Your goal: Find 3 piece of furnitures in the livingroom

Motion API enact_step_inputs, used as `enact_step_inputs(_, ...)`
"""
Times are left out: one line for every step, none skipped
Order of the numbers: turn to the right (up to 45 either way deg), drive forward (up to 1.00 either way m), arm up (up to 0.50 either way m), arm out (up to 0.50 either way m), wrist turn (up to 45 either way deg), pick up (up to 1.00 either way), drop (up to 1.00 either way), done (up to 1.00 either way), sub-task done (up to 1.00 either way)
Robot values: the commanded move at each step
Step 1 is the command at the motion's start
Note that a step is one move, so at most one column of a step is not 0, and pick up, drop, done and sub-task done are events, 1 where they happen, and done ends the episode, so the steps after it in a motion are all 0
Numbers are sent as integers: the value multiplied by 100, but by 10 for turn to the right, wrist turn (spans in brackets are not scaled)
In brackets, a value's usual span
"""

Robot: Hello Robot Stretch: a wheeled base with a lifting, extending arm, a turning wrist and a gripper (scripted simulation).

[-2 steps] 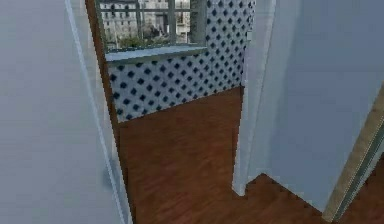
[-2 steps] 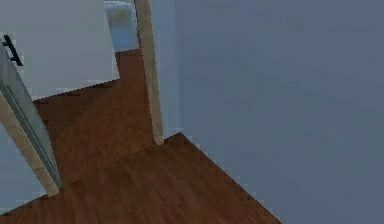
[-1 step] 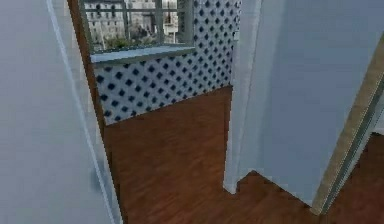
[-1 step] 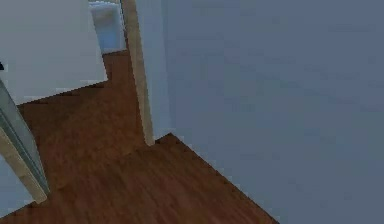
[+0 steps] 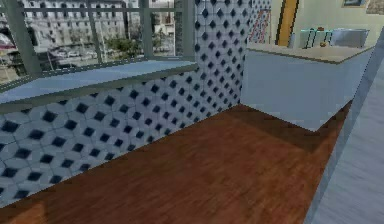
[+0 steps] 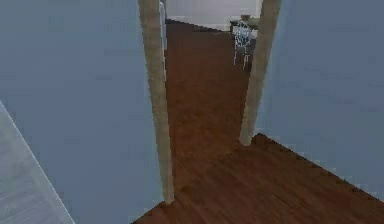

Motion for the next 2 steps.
enact_step_inputs(0,35,0,0,0,0,0,0,0)
enact_step_inputs(450,0,0,0,0,0,0,0,0)
